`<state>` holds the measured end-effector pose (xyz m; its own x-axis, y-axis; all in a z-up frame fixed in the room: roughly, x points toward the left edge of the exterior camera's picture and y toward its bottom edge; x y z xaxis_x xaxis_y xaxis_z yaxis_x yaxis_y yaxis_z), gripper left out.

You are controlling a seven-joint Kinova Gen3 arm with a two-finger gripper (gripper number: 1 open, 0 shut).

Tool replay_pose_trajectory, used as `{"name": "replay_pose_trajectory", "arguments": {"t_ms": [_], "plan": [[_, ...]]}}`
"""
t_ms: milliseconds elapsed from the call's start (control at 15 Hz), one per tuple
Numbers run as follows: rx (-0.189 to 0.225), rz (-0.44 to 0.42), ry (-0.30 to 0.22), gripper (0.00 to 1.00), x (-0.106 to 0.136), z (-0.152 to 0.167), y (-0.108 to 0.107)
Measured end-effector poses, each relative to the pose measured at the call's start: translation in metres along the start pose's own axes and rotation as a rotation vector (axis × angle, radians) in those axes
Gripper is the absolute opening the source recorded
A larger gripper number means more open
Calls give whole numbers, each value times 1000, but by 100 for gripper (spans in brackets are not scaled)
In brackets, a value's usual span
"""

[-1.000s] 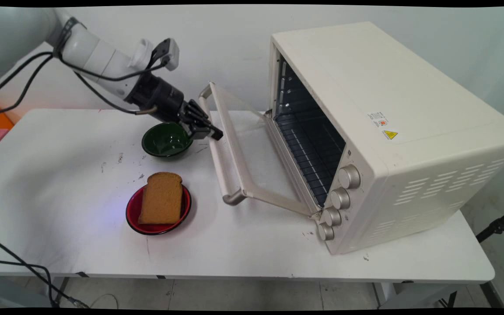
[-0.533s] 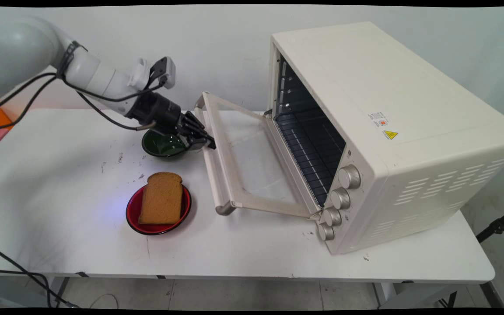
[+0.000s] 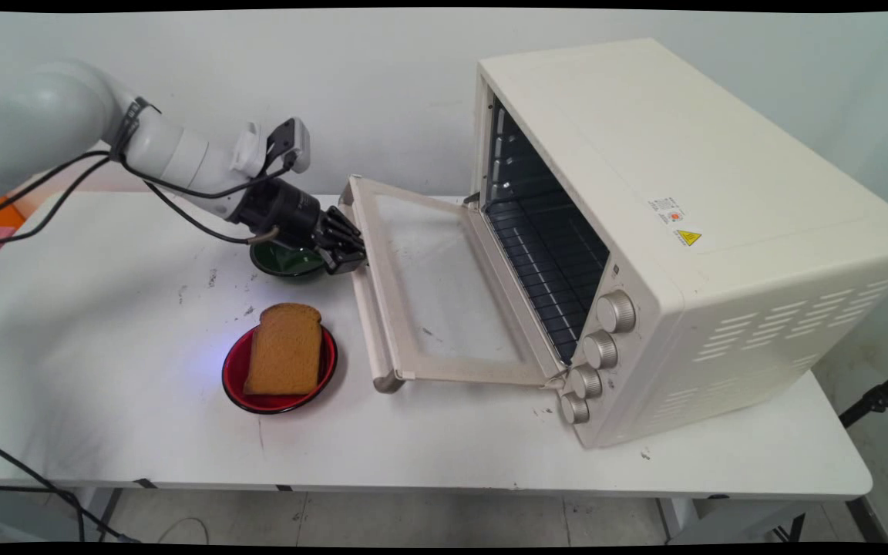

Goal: Open the oven

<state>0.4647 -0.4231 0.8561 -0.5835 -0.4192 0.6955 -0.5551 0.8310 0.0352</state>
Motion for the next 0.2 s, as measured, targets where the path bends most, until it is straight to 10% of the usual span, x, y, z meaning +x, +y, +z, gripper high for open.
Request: {"name": "replay_pose_trajectory", "arguments": {"t_ms": [200], "plan": [[5, -2, 12, 0, -6, 2, -3]]}}
